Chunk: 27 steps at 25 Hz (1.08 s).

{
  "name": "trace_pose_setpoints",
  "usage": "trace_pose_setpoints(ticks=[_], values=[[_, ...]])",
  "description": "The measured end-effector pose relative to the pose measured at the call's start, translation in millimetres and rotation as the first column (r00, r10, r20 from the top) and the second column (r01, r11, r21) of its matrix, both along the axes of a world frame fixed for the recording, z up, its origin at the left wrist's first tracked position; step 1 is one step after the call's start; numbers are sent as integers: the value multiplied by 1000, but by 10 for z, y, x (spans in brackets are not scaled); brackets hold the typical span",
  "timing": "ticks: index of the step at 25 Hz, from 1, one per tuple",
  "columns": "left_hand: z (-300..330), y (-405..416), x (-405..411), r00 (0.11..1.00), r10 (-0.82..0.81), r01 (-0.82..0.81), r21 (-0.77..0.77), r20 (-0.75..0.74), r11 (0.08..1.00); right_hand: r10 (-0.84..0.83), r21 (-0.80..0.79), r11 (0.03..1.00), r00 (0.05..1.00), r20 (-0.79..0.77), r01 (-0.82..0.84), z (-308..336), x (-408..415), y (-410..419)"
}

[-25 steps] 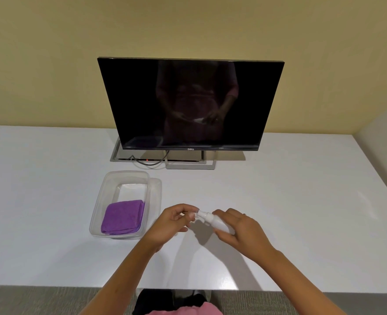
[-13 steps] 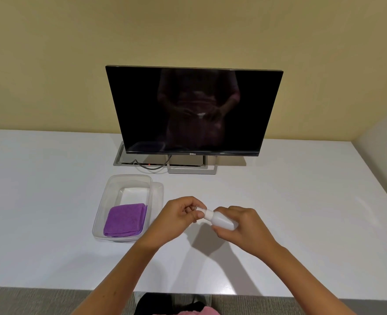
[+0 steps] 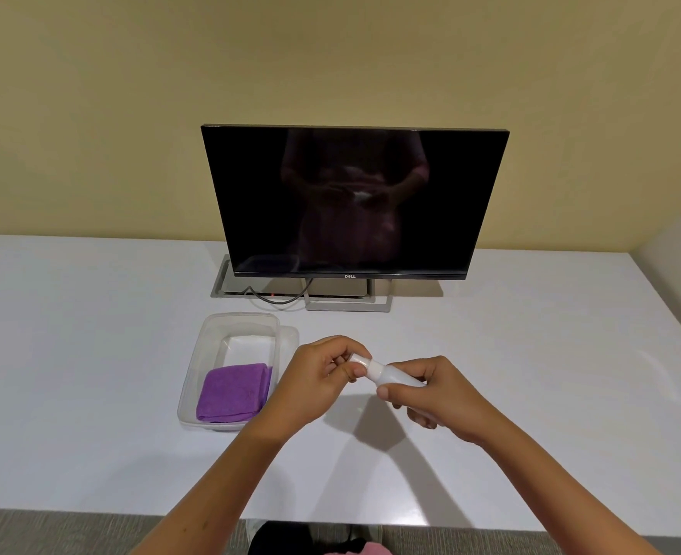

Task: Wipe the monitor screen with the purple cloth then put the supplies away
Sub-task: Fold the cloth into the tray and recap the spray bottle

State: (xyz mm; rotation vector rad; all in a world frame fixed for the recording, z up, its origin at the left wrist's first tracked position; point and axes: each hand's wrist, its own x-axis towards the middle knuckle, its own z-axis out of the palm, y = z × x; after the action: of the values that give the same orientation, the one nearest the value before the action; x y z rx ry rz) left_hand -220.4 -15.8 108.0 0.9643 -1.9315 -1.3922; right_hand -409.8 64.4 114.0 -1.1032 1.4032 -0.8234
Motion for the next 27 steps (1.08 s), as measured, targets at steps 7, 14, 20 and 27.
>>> trace_pose_setpoints(ticks=[7,14,20,27], values=[[57,-152,198,998,-51,54,108,-23,993,61,73,994,976,208,-78,-40,173,-201],[184,-608,698,980,107,-64,245,-168,968,-7,-126,992,994,113,21,-5,901,-733],[-95,-1066,1387,990,132,-138,205,38,969,-134,-253,965,956,-261,66,-227,1471,-1334],[-847,-1375,2150,811,176,-371,257,558,892,-228,-157,971,902,-367,182,-811,2025,-2011]])
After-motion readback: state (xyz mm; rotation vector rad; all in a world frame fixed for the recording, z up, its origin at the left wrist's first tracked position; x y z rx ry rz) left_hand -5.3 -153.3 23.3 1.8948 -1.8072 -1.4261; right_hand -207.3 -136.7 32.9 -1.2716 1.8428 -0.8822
